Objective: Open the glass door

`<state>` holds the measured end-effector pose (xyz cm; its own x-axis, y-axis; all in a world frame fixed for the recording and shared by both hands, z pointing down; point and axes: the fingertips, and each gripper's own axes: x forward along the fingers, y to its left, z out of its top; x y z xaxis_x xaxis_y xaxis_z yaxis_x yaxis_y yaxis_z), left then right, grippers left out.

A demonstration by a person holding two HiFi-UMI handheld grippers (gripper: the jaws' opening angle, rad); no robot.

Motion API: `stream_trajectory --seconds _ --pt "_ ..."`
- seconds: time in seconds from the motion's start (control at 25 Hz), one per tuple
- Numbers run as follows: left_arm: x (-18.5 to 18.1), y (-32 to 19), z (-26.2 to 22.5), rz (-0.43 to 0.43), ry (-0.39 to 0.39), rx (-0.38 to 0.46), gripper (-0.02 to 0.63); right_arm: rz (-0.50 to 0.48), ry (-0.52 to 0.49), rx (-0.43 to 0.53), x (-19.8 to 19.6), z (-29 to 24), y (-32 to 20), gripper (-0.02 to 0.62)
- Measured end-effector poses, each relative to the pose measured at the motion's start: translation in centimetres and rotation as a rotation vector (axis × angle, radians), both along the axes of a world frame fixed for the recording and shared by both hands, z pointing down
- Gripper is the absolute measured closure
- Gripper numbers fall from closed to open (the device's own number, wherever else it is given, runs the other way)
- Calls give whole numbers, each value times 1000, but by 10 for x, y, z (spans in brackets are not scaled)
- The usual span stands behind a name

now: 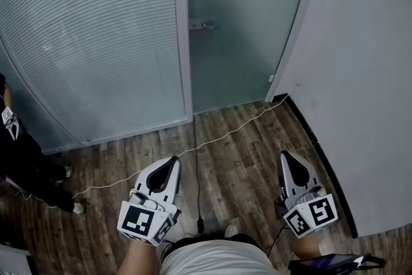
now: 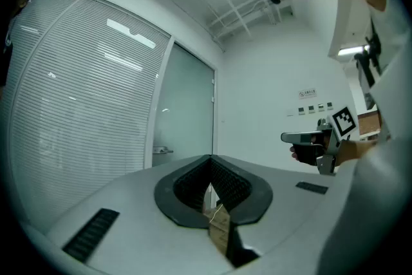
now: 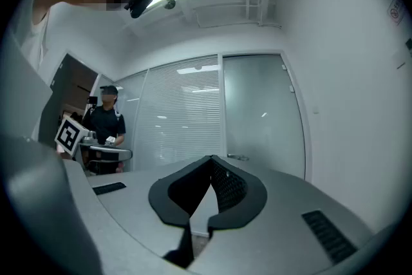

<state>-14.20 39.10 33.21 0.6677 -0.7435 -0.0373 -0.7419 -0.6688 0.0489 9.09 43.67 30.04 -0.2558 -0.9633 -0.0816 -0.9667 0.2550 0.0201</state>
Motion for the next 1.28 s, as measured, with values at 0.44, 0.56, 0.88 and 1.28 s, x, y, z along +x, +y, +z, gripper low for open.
stream_trajectory --seconds 0.44,0.56,0.88,1.28 --pt "-66 -21 16 5 -10 -2 606 29 13 -7 -61 9 -9 595" --pt "-78 -28 23 16 -3 -24 606 38 18 -27 -74 16 -13 595" --pt "-80 -56 30 46 -3 -41 606 50 13 -54 -80 25 -38 595" --pt "-58 -110 28 16 -16 -47 606 10 -16 -40 -57 25 -105 595"
